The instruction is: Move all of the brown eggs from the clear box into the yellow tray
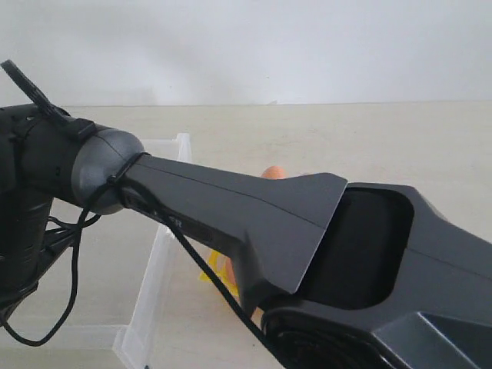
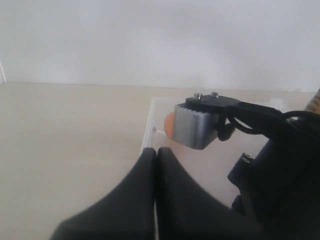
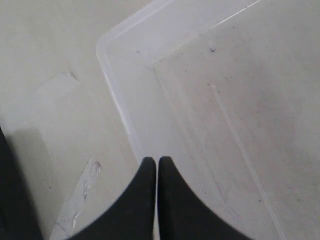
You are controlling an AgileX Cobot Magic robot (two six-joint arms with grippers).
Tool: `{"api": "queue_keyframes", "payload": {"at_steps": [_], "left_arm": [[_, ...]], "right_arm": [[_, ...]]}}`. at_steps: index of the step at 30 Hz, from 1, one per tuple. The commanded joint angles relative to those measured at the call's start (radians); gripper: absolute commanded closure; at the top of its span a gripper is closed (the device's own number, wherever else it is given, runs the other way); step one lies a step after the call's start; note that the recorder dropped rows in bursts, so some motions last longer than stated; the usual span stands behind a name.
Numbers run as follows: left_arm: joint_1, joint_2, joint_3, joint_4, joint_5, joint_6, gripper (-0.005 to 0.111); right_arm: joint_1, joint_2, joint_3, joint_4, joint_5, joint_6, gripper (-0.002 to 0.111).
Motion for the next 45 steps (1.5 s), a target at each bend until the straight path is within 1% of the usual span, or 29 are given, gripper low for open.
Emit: {"api": "queue_keyframes", "payload": {"at_steps": [1, 9, 21, 30, 36, 45], "left_arm": [[0.001, 0.003, -0.004, -0.005, 0.0, 0.001, 0.111], [0.001, 0.003, -0.004, -0.005, 0.0, 0.001, 0.111], [0.001, 0.003, -0.004, -0.005, 0.0, 0.001, 0.111], [0.001, 0.003, -0.004, -0.005, 0.0, 0.001, 0.111], [0.001, 0.003, -0.004, -0.005, 0.0, 0.001, 0.111], [0.001, 0.003, -0.004, -0.005, 0.0, 0.001, 0.111]], "right_arm": [[0.007, 0.003, 0.024, -0.034, 0.038, -0.013, 0.108], [0.013, -0.041, 0.027, -0.023, 0.038, -0.017, 0.108], [0.013, -0.071, 0.027, -0.089, 0.038, -0.024, 0.108], [-0.006, -0.107, 0.027, -0.206, 0.038, -0.024, 0.108], [-0.037, -0.119, 0.027, -0.268, 0.038, -0.01, 0.108], [-0.055, -0.119, 0.144, -0.293, 0.038, -0.001, 0.108]]}}
